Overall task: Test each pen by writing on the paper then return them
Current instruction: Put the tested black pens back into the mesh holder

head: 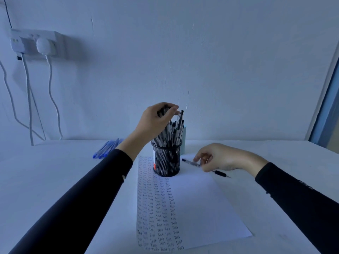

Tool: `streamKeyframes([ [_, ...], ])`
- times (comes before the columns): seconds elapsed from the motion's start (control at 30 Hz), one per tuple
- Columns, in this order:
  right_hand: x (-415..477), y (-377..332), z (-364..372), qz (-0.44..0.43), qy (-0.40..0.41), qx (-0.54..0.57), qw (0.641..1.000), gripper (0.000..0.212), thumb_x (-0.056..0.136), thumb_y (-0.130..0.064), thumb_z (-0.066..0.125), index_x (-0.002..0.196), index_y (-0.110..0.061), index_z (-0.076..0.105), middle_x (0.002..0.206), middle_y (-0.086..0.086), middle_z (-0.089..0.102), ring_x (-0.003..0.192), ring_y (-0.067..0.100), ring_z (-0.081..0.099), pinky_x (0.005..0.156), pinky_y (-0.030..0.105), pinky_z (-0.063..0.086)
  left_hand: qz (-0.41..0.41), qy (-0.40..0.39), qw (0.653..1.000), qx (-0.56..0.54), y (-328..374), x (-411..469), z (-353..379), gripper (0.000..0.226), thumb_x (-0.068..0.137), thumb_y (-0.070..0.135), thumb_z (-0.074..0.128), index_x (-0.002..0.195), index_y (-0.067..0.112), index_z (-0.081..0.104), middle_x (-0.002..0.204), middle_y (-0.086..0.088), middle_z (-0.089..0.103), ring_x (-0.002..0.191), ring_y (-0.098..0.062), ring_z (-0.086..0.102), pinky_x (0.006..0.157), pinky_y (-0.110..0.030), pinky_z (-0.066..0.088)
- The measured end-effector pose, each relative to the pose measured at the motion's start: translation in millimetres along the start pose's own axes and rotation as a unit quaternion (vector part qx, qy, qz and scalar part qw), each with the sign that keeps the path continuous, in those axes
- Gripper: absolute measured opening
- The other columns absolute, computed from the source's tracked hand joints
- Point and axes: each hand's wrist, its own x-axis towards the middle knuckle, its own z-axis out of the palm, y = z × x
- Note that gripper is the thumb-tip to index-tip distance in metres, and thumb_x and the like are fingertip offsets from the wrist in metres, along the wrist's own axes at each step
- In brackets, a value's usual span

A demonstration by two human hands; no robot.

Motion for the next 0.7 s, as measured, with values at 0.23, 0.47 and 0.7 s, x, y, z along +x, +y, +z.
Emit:
streamKeyframes([
  [0.23, 5.1, -26.5, -37.4, -0.156, 0.178, 0.361, 0.902, 0.009, 0.094, -0.001, 0.059, 0.098, -0.009, 0.062, 0.092, 0.007, 0.064, 0.082, 0.016, 0.067, 0.073, 0.024, 0.056, -0.002, -0.075, 0.996, 0.056, -0.1, -5.7, -18.1, 0.047, 0.097, 0.053, 0.044, 0.139, 0.033, 0.051, 0.119, 0.013, 0.059, 0.074, 0.01, 0.054, 0.065, 0.001, 0.039],
  [0.47, 26.4, -54.2, -19.5, -0.236, 0.243, 0.295, 0.894, 0.016, 0.087, -0.01, 0.073, 0.097, -0.016, 0.063, 0.089, 0.002, 0.067, 0.079, 0.015, 0.066, 0.081, 0.038, 0.059, -0.055, -0.073, 0.996, 0.013, -21.0, -24.0, -17.5, 0.108, 0.063, 0.063, 0.073, 0.151, 0.031, 0.019, 0.147, 0.01, 0.035, 0.13, -0.008, 0.039, 0.097, -0.021, 0.038],
  [0.7, 25.6, -55.3, -13.3, -0.222, 0.253, 0.232, 0.913, 0.024, 0.086, -0.014, 0.074, 0.103, -0.016, 0.059, 0.084, -0.002, 0.067, 0.076, 0.014, 0.066, 0.08, 0.035, 0.056, -0.111, -0.131, 0.981, -0.094, -36.3, -28.9, -13.5, 0.135, 0.05, 0.051, 0.091, 0.151, 0.026, 0.005, 0.128, 0.003, 0.059, 0.114, -0.008, 0.062, 0.103, -0.043, 0.046],
])
